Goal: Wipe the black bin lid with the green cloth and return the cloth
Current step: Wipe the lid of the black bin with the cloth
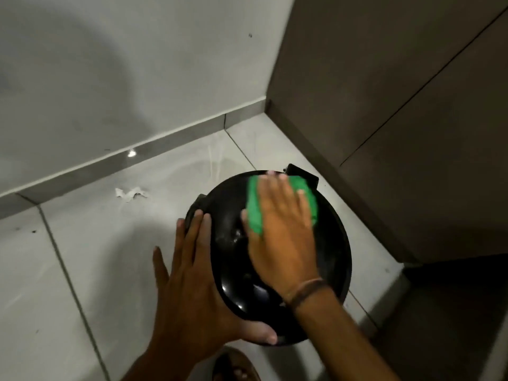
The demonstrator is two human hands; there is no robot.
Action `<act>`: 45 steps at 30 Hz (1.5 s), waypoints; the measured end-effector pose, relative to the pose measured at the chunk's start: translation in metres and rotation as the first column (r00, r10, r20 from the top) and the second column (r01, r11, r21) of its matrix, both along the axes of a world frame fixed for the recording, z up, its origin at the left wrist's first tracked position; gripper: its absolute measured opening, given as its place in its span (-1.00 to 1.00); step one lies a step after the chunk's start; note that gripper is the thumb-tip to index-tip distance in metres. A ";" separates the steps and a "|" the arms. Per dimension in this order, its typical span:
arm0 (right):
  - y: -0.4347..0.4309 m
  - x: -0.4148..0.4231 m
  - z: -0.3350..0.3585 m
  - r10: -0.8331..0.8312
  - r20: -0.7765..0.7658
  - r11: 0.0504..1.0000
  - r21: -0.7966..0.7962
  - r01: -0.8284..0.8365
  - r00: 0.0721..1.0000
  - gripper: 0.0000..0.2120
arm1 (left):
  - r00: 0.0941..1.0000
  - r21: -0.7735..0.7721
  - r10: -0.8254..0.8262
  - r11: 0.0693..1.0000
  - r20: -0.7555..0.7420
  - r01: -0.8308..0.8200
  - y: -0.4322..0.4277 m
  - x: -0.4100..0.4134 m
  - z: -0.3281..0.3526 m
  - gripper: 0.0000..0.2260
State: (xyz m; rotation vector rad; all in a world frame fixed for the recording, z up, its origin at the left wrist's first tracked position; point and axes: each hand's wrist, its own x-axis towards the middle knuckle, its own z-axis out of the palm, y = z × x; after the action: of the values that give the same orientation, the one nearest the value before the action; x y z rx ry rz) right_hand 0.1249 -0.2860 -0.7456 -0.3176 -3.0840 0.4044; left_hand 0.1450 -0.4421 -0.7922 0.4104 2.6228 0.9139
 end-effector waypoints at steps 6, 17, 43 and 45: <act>0.003 0.107 -0.017 0.297 -0.072 0.953 0.083 -0.291 0.952 -0.39 | 0.991 0.105 0.066 0.993 -0.115 -0.054 0.000 0.007 -0.009 0.40; 0.006 0.112 -0.006 0.217 -0.051 0.976 0.001 -0.218 0.975 -0.26 | 1.000 0.039 0.023 0.999 0.014 -0.024 -0.006 0.003 0.003 0.66; 0.069 0.042 0.011 -0.277 -0.102 0.939 -0.238 0.247 0.955 -0.65 | 0.999 0.050 -0.030 0.998 0.022 0.029 -0.002 0.006 0.005 0.74; 0.070 -0.020 0.017 -0.326 -0.038 0.924 -0.224 0.309 0.945 -0.80 | 1.000 0.064 0.001 0.998 0.016 -0.002 0.000 0.007 0.008 0.73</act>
State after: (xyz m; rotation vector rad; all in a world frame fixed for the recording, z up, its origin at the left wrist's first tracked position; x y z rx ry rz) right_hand 0.1051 -0.2158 -0.7287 -0.7756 -2.8435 0.7162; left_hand 0.1524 -0.4421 -0.7846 0.4157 2.5847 1.0000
